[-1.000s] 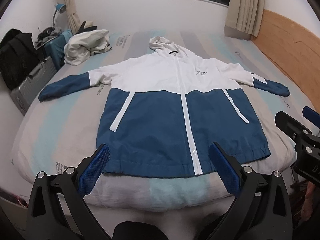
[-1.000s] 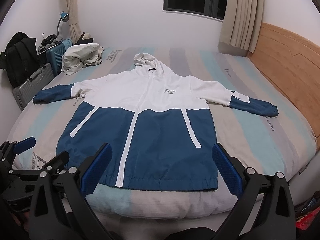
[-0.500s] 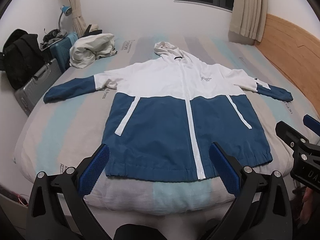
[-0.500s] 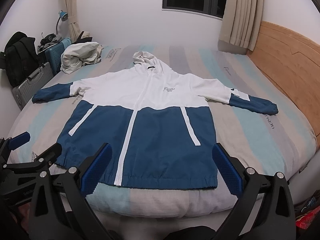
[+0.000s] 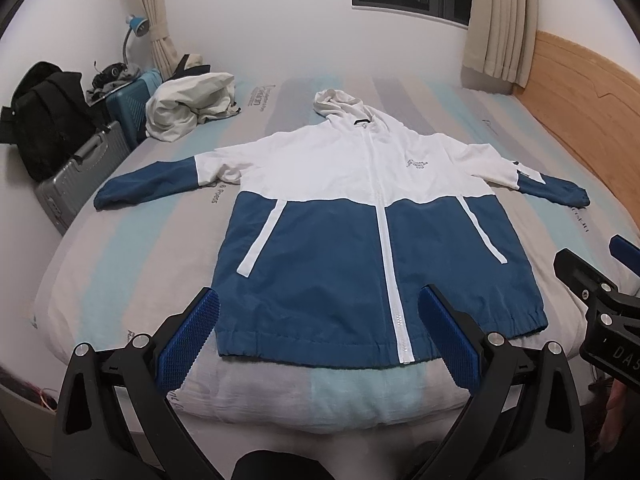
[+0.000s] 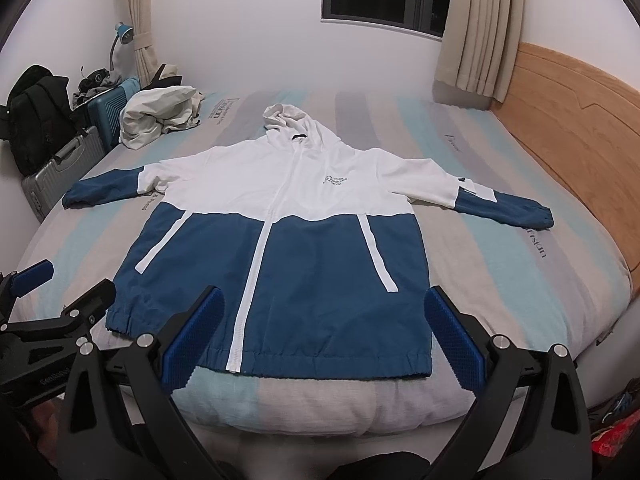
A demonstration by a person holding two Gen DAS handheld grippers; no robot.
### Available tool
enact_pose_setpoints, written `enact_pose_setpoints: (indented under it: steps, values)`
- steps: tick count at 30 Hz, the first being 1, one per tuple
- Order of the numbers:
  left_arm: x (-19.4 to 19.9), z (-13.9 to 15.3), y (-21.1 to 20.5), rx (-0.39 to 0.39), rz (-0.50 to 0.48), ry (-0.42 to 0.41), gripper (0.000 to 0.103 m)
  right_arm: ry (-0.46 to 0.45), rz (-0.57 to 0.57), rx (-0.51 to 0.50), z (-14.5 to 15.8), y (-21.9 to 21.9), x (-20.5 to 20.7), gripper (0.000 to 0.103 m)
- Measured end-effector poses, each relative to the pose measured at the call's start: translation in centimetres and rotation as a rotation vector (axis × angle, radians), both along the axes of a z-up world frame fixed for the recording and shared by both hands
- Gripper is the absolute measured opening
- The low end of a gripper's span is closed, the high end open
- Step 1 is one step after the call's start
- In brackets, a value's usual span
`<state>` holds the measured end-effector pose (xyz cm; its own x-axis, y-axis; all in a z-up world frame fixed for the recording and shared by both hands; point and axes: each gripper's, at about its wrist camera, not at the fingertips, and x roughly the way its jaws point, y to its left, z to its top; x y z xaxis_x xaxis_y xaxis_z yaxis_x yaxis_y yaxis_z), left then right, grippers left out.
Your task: Fold large clothes
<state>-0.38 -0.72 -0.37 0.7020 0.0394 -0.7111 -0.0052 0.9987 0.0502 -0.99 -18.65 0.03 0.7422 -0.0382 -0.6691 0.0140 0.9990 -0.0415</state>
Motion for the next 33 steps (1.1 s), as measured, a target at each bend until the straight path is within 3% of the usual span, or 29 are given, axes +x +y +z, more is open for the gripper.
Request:
enact_pose_setpoints:
  steps: [21, 28, 33]
  values:
    - [2.2, -1.2, 1.1, -0.014, 0.018, 0.015, 0.097, 0.012, -0.021, -0.003, -0.9, -0.7, 1.9, 0.096]
    - [8.7, -3.0, 1.5, -0.013, 0.019, 0.058, 0.097, 0.055, -0.002, -0.013, -3.3, -0.8, 9.3, 0.096]
    - [14.7, -1.8, 1.1, 0.007, 0.024, 0.100, 0.097, 0.125, 0.021, -0.034, -2.9, -0.7, 16.1, 0.096]
